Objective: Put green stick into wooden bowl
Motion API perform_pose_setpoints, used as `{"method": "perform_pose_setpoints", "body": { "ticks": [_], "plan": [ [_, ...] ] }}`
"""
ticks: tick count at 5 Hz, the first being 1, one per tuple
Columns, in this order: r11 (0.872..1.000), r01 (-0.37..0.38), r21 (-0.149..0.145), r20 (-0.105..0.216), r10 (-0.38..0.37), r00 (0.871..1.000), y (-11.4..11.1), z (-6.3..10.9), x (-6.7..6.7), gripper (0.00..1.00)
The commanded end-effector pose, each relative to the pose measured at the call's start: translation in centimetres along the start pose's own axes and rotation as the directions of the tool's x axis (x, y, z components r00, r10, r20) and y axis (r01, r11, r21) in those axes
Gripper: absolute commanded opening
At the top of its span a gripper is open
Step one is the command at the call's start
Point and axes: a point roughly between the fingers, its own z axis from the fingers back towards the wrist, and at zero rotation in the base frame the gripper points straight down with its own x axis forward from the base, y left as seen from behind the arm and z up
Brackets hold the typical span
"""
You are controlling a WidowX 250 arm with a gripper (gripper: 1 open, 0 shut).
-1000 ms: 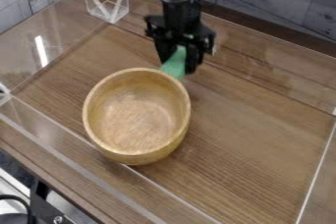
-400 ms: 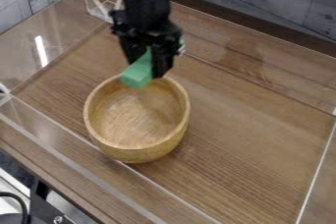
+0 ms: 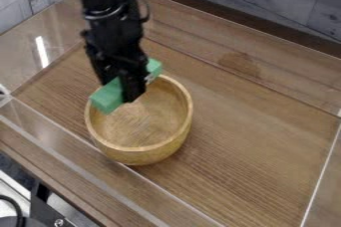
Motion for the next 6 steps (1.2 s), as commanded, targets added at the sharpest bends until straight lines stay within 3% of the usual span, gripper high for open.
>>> {"method": "perform_pose_setpoints", "body": {
  "ticks": [1, 6],
  "plan": [
    [1.0, 0.008, 0.023, 0.038, -0.009, 0.999, -0.2, 0.2, 0.4, 0.0],
    [0.999, -0.036, 0.018, 0.024, 0.035, 0.999, -1.3, -2.0, 1.1, 0.0]
  ]
}}
